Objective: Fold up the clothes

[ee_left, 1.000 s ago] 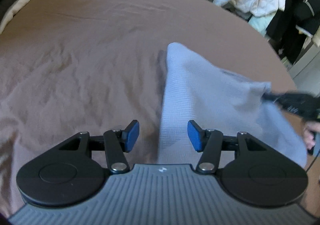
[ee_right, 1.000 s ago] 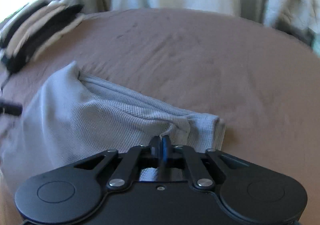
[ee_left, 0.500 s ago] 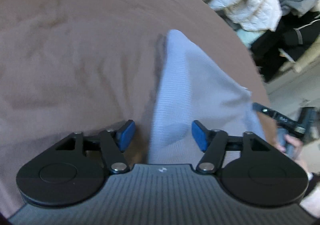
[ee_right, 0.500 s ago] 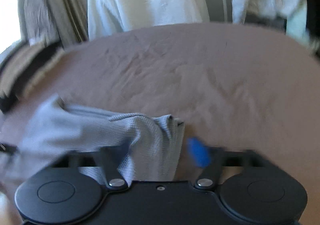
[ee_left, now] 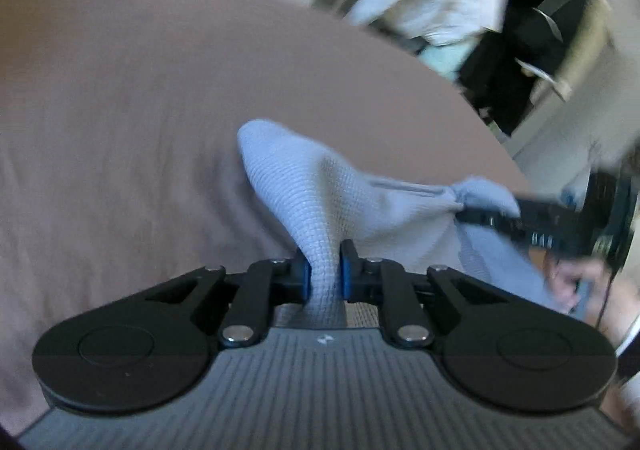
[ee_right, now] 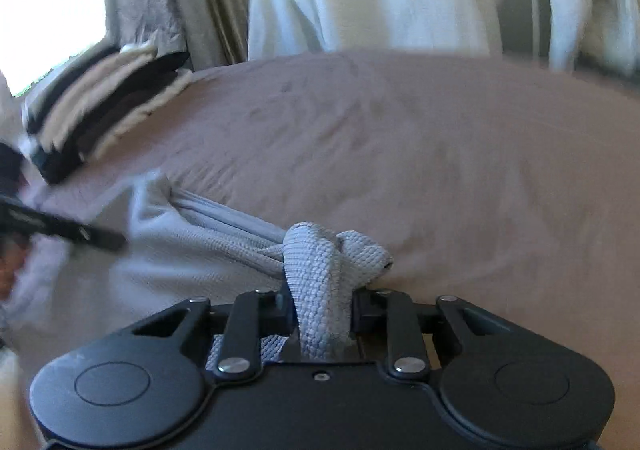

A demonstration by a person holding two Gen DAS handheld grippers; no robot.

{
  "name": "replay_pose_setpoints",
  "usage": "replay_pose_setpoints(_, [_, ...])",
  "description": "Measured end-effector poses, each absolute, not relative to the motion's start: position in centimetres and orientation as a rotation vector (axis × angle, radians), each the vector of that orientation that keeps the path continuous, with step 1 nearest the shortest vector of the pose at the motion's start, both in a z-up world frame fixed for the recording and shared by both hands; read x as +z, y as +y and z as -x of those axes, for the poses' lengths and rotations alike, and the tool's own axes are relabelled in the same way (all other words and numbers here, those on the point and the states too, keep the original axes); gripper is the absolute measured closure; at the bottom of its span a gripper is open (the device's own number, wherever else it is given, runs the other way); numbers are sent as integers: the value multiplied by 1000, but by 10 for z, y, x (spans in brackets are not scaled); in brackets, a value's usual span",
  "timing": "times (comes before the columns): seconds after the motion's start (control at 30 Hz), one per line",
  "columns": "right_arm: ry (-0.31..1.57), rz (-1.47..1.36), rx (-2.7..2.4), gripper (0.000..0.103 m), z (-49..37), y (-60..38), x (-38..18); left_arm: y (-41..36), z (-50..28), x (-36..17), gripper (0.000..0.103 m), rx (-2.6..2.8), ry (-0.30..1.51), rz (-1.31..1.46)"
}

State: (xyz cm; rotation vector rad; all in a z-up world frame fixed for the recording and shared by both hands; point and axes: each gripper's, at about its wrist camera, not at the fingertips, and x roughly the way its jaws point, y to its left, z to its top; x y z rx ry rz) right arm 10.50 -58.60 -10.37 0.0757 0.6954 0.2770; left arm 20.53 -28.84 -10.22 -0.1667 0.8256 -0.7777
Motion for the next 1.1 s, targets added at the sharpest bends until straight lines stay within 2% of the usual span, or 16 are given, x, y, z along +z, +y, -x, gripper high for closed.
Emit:
replay_pose_setpoints(0.17, [533,9,253,80,-66,-554,-53,-274,-156,-64,91,-738,687,168])
replay_pose_setpoints(0.3, [445,14,298,80,-46,-525,-12,-230,-114,-31,91,-713,599,229])
replay_pose_setpoints(0.5, [496,20,325,80,-116,-443,-20,-128,-78,15,92,-620,483,260])
replay_pose_setpoints(0.6, [521,23,339,80,-150,-402,-23,-80,-98,23,90,-502,534,215])
replay_pose_setpoints(0.63, [529,24,344,78,-162,-388,-25,-64,-109,19,88,-467,592,239])
replay_pose_setpoints(0.67, [537,25,348,72,-174,-375,-26,-50,-126,8,72,-422,665,271])
replay_pose_setpoints(0.7, [546,26,353,66,-185,-361,-27,-33,-143,-9,49,-367,744,289])
replay_pose_setpoints(0.73, [554,27,358,53,-197,-347,-29,-24,-156,-25,48,-310,789,267])
replay_pose_setpoints(0.8, [615,57,249,52,-220,-323,-44,-5,-169,-57,48,-212,832,181])
replay_pose_setpoints(0.93, [655,145,21,52,-207,-305,-61,39,-151,-107,47,-331,958,559])
replay_pose_setpoints(1.0, [633,155,59,51,-178,-303,-57,34,-151,-108,45,-390,982,616])
replay_pose_setpoints(1.07, [583,178,113,45,-140,-300,-51,25,-152,-105,42,-438,998,606])
replay_pose_setpoints(1.1, [569,184,145,43,-123,-299,-49,15,-153,-102,36,-457,1001,578])
